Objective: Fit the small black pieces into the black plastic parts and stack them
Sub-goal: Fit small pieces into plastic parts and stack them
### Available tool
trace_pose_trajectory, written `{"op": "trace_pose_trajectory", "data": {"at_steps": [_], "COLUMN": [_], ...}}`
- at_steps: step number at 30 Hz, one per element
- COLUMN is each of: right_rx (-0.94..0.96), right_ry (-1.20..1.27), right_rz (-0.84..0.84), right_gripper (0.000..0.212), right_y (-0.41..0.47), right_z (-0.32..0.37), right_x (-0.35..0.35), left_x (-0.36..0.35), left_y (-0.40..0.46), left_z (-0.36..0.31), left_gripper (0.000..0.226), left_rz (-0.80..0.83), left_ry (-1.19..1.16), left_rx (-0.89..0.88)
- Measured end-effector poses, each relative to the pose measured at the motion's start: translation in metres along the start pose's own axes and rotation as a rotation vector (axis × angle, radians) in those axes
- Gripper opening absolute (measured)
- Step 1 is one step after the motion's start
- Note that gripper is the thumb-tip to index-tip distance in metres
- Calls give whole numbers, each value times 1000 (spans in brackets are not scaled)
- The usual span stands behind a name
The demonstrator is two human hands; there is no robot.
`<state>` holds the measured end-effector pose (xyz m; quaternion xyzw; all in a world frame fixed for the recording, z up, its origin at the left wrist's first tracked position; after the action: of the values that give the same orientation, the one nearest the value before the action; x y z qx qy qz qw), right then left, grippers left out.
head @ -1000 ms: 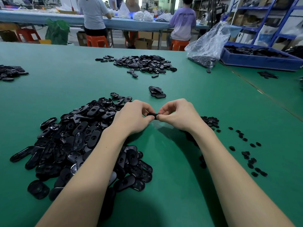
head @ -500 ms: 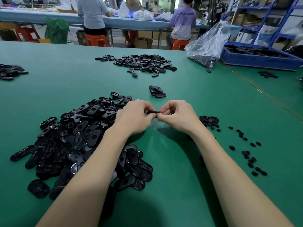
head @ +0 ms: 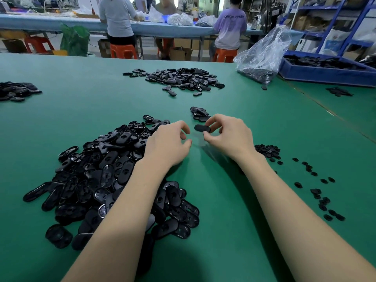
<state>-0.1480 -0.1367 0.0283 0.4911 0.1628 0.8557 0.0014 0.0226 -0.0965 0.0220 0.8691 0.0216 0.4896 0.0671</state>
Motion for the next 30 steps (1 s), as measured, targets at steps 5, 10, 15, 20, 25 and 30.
{"op": "trace_pose_trajectory", "data": {"at_steps": [5, 10, 15, 20, 25, 30], "right_rx": [-88, -173, -170, -60, 83, 247], "right_ry": [-26, -113, -57, 61, 71, -29], "right_rz": [-30, 65, 56, 96, 279, 278], "right_gripper": [24, 20, 35, 21, 8, 31], "right_y": [51, 85, 78, 34, -21, -48], "right_z": [-3, -5, -4, 15, 42, 64], "right_x": [1, -18, -22, -16, -29, -36], "left_x": [-5, -4, 0, 14, 17, 13], "left_y": [0, 2, 4, 4, 3, 3], "left_z": [1, 4, 6, 10, 10, 7], "left_gripper": [12, 9, 26, 35, 39, 35], "left_rz": [80, 127, 148, 95, 105, 133], "left_ry": [94, 43, -66, -121, -106, -63], "left_rx": [-35, -49, -64, -80, -64, -82]}}
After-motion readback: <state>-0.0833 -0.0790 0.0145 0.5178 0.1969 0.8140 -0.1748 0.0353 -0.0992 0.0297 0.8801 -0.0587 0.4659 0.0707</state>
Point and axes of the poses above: each hand's wrist, its own y-axis towards the middle knuckle, its own x-axis out of the back of the hand, z = x × y, the point moved 9 cm from there along y, towards the middle knuckle, and after that the axes turned 6 degrees about z, right-handed, at the moved point
